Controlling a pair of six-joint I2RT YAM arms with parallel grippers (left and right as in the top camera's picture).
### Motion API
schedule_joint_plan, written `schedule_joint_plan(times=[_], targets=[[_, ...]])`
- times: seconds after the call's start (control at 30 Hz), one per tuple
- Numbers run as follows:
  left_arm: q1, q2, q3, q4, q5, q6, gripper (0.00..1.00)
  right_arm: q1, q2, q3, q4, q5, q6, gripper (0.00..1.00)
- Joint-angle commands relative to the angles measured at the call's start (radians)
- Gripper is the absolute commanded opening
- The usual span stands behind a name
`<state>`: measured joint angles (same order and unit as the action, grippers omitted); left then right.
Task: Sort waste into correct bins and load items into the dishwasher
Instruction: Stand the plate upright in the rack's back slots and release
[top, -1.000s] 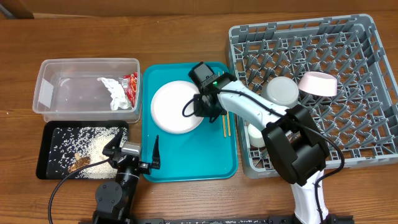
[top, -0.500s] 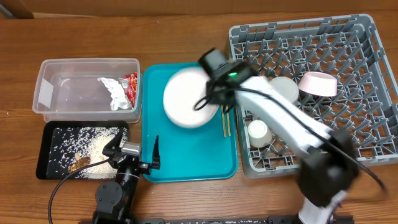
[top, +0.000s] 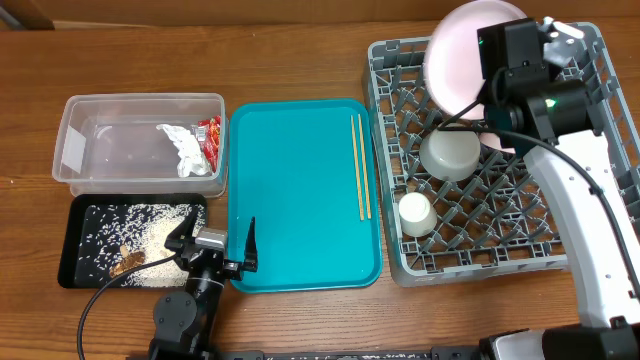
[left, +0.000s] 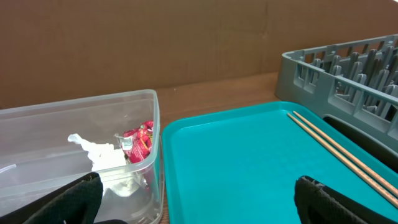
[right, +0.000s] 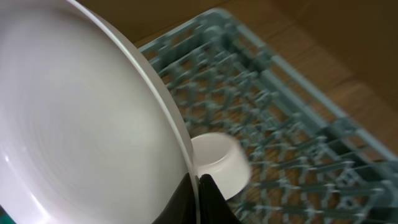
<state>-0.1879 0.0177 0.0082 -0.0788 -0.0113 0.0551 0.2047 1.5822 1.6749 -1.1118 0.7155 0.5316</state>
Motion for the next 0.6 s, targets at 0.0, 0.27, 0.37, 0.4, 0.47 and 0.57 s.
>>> schedule_joint_plan(times=[0.0, 0.27, 0.37, 0.4, 0.47, 0.57], targets=[[-0.002, -0.004, -0.003, 0.001, 0.012, -0.010, 1.00, -0.002, 0.002, -0.003, 0.037, 0.173, -0.035, 0.04], [-0.002, -0.004, -0.003, 0.001, 0.011, -0.010, 1.00, 0.032, 0.066, -0.006, 0.082, 0.174, -0.103, 0.04], [-0.002, -0.004, -0.003, 0.001, 0.011, -0.010, 1.00, 0.058, 0.116, -0.009, 0.042, 0.174, -0.103, 0.04], [-0.002, -0.004, -0.003, 0.001, 0.011, -0.010, 1.00, 0.066, 0.130, -0.009, 0.032, 0.174, -0.103, 0.04], [-0.002, -0.004, -0.003, 0.001, 0.011, -0.010, 1.00, 0.081, 0.151, -0.009, 0.021, 0.174, -0.103, 0.04], [-0.002, -0.004, -0.003, 0.001, 0.012, -0.010, 1.00, 0.105, 0.176, -0.018, 0.021, 0.170, -0.102, 0.04]])
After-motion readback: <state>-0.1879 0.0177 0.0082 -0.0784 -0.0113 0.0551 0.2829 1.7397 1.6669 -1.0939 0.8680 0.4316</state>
